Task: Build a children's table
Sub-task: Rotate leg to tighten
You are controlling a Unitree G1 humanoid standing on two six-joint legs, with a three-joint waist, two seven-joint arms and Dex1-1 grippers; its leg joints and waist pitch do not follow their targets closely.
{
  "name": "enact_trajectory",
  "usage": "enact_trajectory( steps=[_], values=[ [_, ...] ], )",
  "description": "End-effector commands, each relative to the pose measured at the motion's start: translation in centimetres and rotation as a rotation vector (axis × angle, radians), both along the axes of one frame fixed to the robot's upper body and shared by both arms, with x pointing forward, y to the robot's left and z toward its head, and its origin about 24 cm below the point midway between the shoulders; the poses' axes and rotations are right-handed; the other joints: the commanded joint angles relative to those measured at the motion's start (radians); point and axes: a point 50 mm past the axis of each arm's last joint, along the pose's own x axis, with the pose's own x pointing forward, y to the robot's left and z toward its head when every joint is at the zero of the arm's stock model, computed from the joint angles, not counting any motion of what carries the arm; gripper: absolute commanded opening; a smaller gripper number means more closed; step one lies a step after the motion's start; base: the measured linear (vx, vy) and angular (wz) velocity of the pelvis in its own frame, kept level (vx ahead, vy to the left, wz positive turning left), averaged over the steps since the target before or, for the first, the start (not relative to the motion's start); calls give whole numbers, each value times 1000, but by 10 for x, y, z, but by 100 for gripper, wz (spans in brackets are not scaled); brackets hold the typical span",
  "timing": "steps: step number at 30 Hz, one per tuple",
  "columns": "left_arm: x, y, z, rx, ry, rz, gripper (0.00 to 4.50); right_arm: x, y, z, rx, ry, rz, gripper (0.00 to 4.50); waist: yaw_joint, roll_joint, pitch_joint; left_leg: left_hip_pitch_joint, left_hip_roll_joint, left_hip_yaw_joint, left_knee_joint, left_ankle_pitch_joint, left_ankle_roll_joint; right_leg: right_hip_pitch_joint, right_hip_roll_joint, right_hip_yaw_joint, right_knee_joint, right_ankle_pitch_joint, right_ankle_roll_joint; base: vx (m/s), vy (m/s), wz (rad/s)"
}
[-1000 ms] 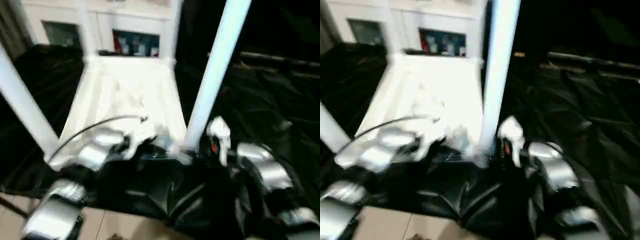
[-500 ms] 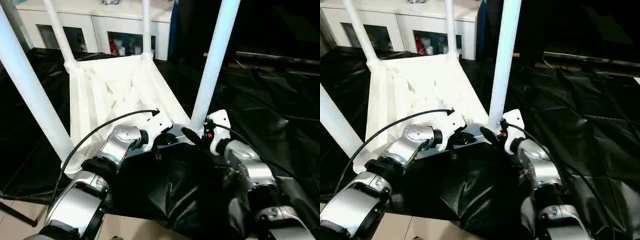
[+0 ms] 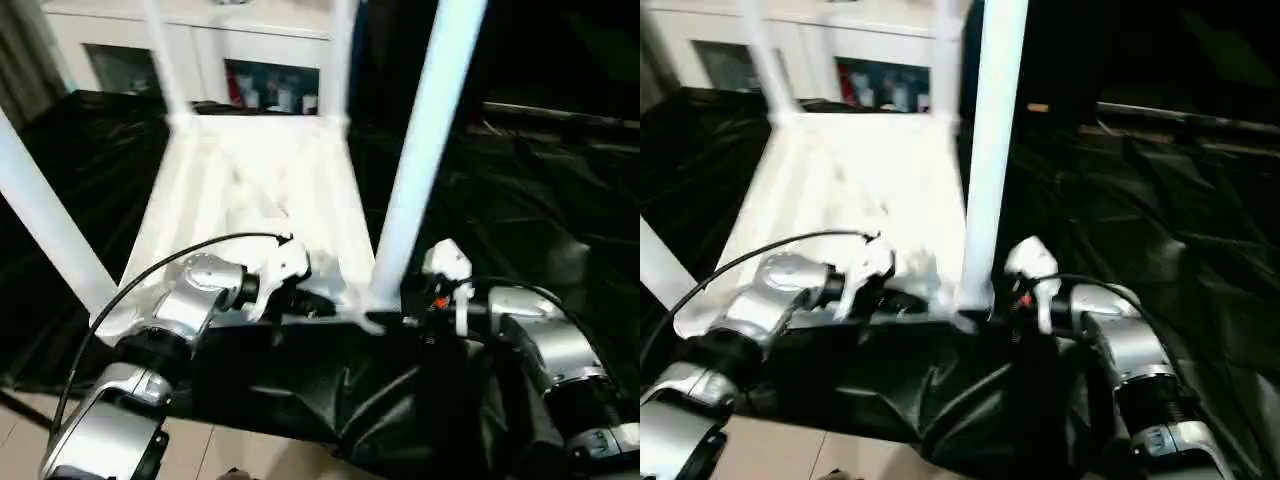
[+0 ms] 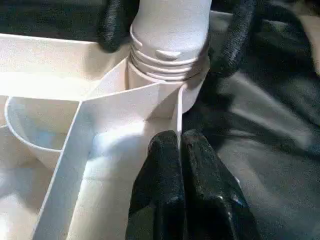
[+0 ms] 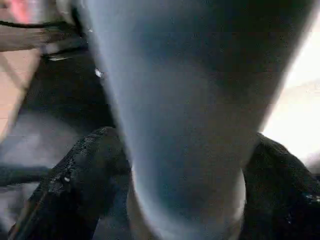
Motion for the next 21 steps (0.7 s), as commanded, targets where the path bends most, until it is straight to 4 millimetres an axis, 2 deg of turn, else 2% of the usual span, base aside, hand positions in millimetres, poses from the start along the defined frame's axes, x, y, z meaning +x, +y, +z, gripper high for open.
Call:
enact_trajectory(
  steps=[1,2,3,5,10,14,16,17,20,21],
  values=[
    [-1,-5,13,-53,-20,-62,0,-1,-4,3,-3,-9,18,347,-1,-3,-55,20,42,-15,-68,-228,43,39,-78,43,-77,-232,-215,0,0,0],
    [-2,-2,13,-45,-18,-71,0,-2,-4,4,-1,-4,27,340,-1,-8,-55,19,40,-15,-69,-238,35,40,-77,43,-76,-235,-213,0,0,0],
    [-2,-1,14,-44,-19,-71,0,-2,-4,3,0,-2,30,340,-1,-6,-54,19,41,-16,-70,-239,32,40,-79,43,-75,-238,-212,0,0,0],
    [-3,1,14,-42,-21,-69,0,-4,-3,2,3,7,40,309,-2,-7,-55,19,40,-17,-70,-237,27,41,-79,43,-76,-236,-210,0,0,0],
    [-3,1,15,-45,-25,-61,0,-8,0,0,4,19,64,273,-5,-11,-56,17,38,-15,-67,-213,35,44,-78,43,-72,-197,-216,0,0,0],
    [-2,-2,14,-60,-36,-38,0,-9,0,-2,15,25,52,268,-5,-11,-55,17,37,-15,-67,-211,34,44,-78,43,-73,-198,-217,0,0,0],
    [6,-10,12,-70,-86,55,0,-5,1,-9,39,35,-69,265,-5,-11,-54,18,37,-15,-67,-219,32,43,-78,43,-75,-215,-213,0,0,0],
    [6,-10,12,-70,-86,55,0,-5,1,-9,39,35,-69,265,-6,-11,-55,17,36,-16,-67,-218,33,42,-79,44,-76,-218,-211,0,0,0],
    [17,-21,10,-62,-136,184,0,2,2,-20,20,46,-241,265,-13,-12,-52,19,33,-19,-68,-248,15,39,-81,44,-86,-294,-189,0,0,0],
    [24,-34,9,-68,-154,255,0,8,6,-30,3,67,-379,265,-17,-14,-50,19,31,-20,-69,-259,5,37,-79,43,-89,-328,-177,0,0,0]
  ],
)
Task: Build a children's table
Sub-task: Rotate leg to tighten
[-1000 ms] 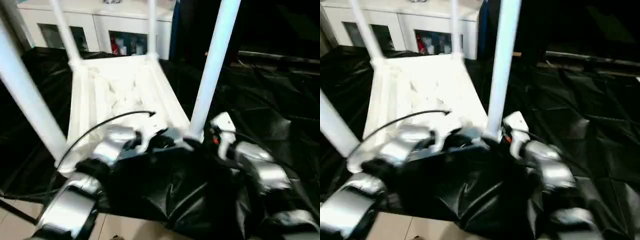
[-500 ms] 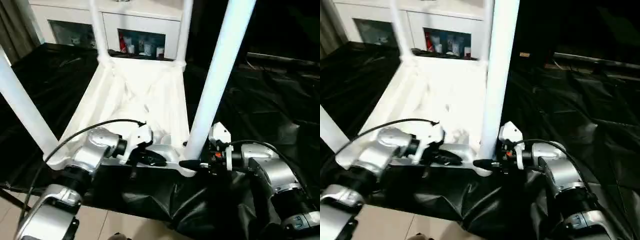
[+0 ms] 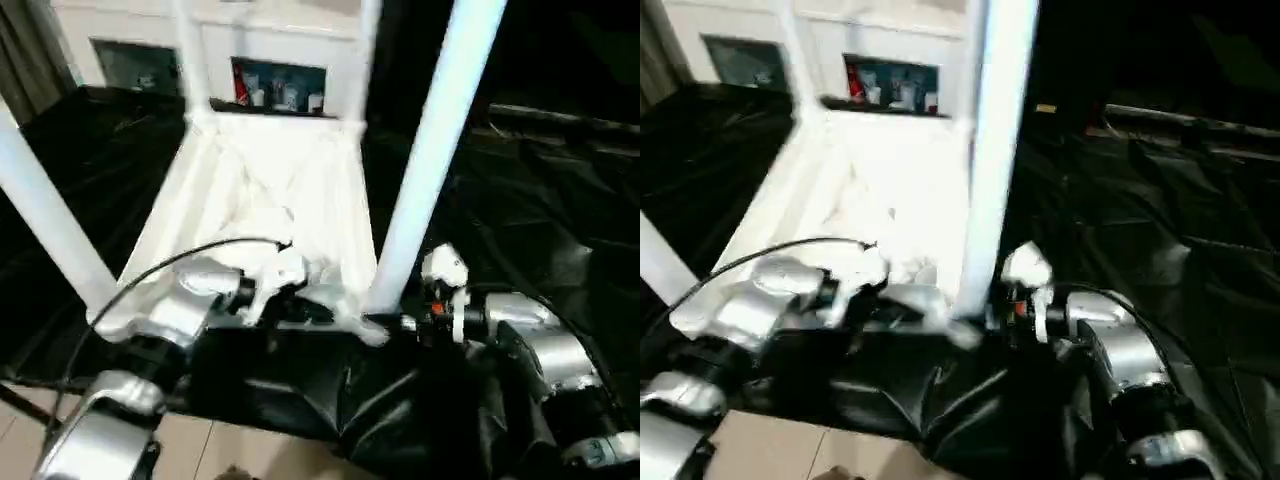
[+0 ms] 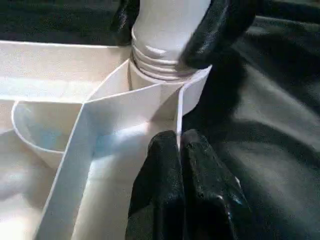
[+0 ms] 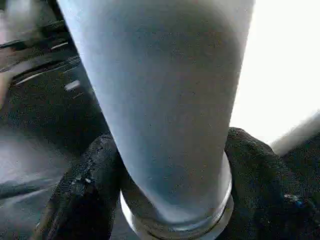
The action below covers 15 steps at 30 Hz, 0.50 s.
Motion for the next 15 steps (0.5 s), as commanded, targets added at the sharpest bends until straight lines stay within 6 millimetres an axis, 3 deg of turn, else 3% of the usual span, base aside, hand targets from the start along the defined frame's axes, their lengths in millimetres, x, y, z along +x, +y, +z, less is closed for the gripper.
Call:
enact_trajectory(
  steps=[1,5,9,12,15],
  values=[
    [16,-23,11,-65,-88,143,0,3,12,-20,-44,71,-155,264,-8,-7,-53,19,28,-21,-72,-267,-4,35,-79,41,-95,-359,-166,0,0,0],
    [20,-47,10,-76,-94,202,0,11,26,-29,-67,83,-315,264,-17,-6,-56,18,27,-23,-70,-265,-1,36,-80,42,-99,-367,-152,0,0,0],
    [19,-68,10,-83,-102,199,0,14,50,-26,-59,34,-287,264,-26,1,-58,14,24,-24,-70,-263,7,41,-78,40,-97,-336,-161,0,0,0],
    [21,-67,10,-77,-107,203,0,15,54,-21,-35,19,-254,334,-25,3,-60,13,24,-23,-69,-257,25,42,-77,41,-95,-299,-170,0,0,0],
    [23,-56,10,-68,-100,200,0,15,50,-13,-8,-16,-202,344,-23,2,-59,13,26,-23,-70,-262,30,43,-78,41,-94,-294,-178,0,0,0]
  ],
)
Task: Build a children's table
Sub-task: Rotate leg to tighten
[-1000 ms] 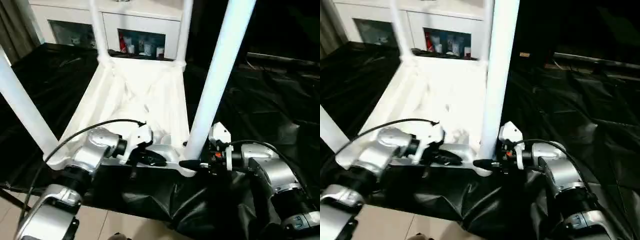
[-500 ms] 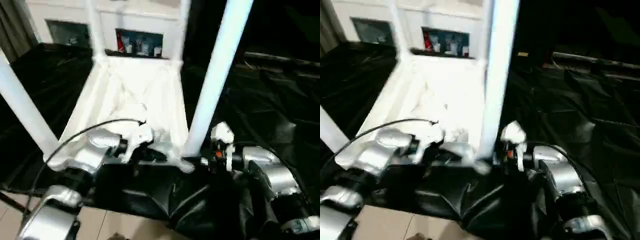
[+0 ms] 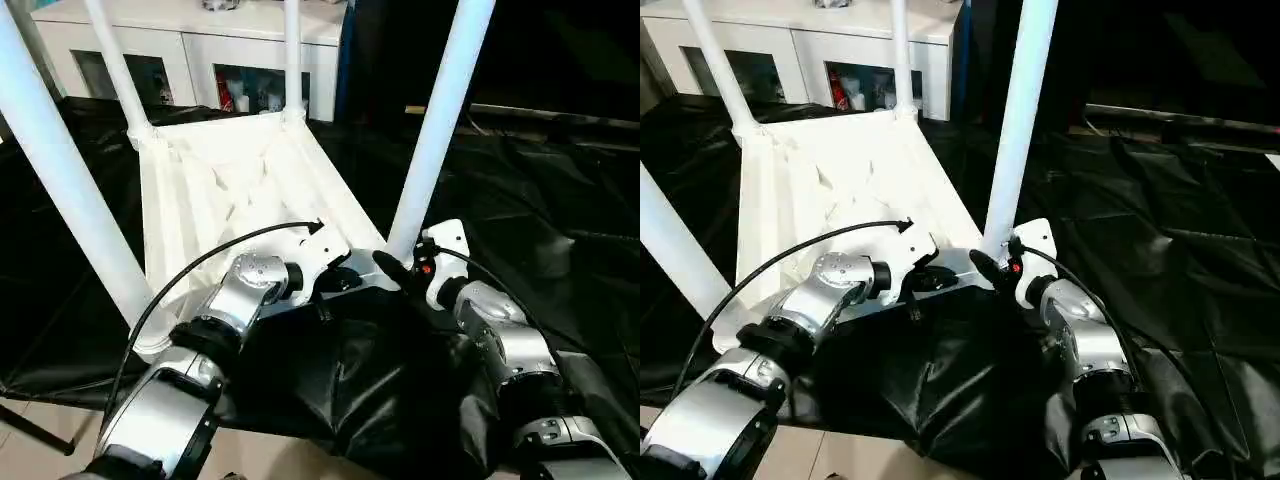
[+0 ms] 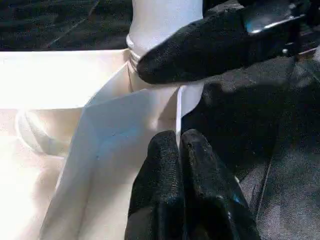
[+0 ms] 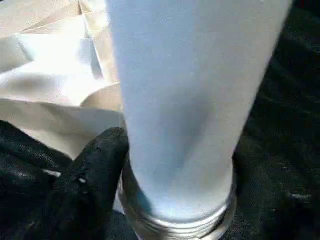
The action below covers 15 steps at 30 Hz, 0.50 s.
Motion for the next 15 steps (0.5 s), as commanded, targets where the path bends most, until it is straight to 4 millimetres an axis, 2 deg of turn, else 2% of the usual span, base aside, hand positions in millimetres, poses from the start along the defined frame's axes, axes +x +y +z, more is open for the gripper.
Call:
enact_trajectory(
  steps=[1,5,10,12,13,15],
  values=[
    [2,-14,14,-56,-50,-51,0,-14,36,-6,22,29,258,369,3,-9,-52,11,27,-21,-70,-262,35,41,-78,41,-94,-296,-179,0,0,0],
    [-2,0,13,-57,-41,-127,0,-19,25,3,39,-9,374,369,6,-8,-52,9,29,-21,-69,-254,50,44,-80,42,-93,-276,-183,0,0,0],
    [-13,26,12,-27,-7,-268,0,-31,2,16,17,-3,578,369,14,-5,-54,7,37,-20,-70,-232,66,48,-77,40,-82,-206,-211,0,0,0],
    [-18,35,14,-31,15,-328,0,-37,-5,19,-2,15,650,369,14,-3,-53,9,38,-17,-69,-235,63,42,-75,39,-80,-197,-222,0,0,0],
    [-19,37,14,-33,19,-343,0,-38,-6,19,-5,19,667,369,19,-4,-53,8,39,-17,-70,-231,59,46,-78,39,-78,-203,-223,0,0,0],
    [-24,47,16,-29,61,-404,0,-42,-13,21,-16,44,725,369,22,-2,-52,9,41,-16,-70,-235,57,43,-77,40,-78,-203,-227,0,0,0]
  ],
)
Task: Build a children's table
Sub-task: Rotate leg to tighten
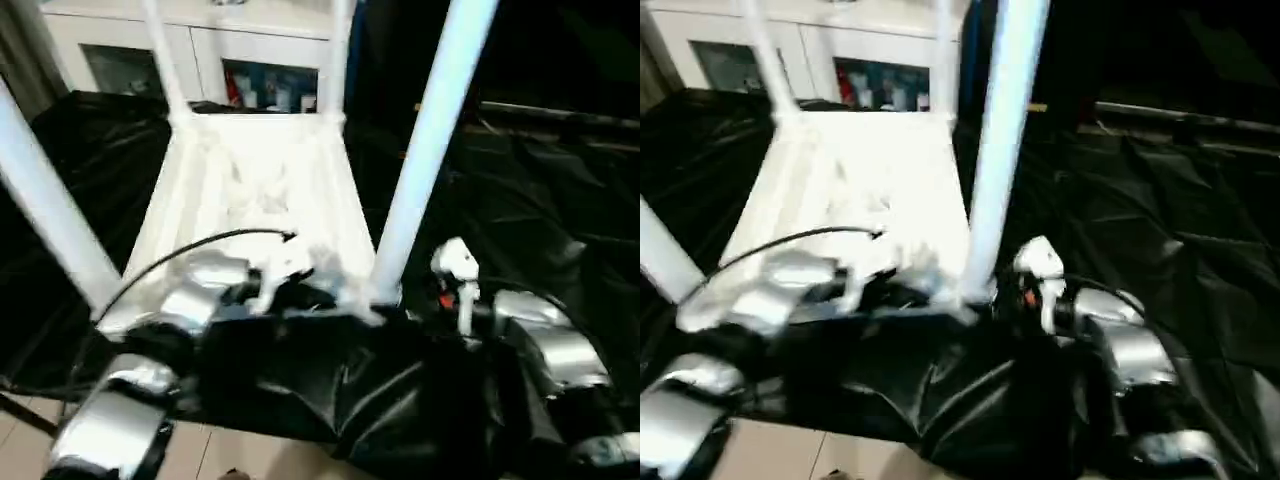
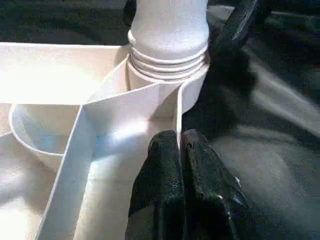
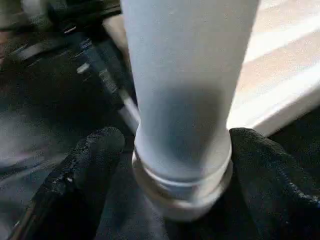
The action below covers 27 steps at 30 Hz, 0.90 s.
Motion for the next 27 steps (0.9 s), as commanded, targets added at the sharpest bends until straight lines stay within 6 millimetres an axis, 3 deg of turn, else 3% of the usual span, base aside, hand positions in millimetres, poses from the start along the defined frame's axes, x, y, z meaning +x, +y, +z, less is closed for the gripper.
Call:
enact_trajectory(
  steps=[1,4,9,16,19,23,27],
  values=[
    [-4,-8,10,-41,1,-92,0,-6,10,5,22,4,126,369,6,-2,-56,15,41,-16,-68,-239,52,45,-78,41,-75,-209,-226,0,0,0],
    [-7,0,11,-21,22,-126,0,-7,7,4,-15,14,166,369,10,-5,-54,16,41,-16,-69,-240,43,43,-80,42,-75,-221,-223,0,0,0],
    [-6,2,12,-25,12,-103,0,-3,12,7,5,7,171,327,11,-8,-52,18,39,-17,-70,-256,26,41,-80,43,-80,-268,-207,0,0,0],
    [-7,1,12,-32,17,-101,0,-6,13,5,3,23,201,268,13,-8,-56,15,38,-15,-67,-211,37,44,-78,42,-73,-201,-215,0,0,0],
    [-4,0,12,-39,0,-75,0,-9,12,2,5,31,190,259,13,-8,-55,16,37,-15,-67,-223,36,44,-78,42,-76,-216,-215,0,0,0],
    [3,-6,11,-42,-51,15,0,-9,12,-6,-2,36,101,255,13,-8,-52,18,37,-17,-69,-247,29,41,-79,43,-82,-260,-202,0,0,0],
    [17,-27,9,-68,-99,186,0,4,16,-24,-7,41,-207,254,2,-13,-49,22,30,-21,-69,-286,2,36,-82,41,-97,-390,-163,0,0,0]
  ],
)
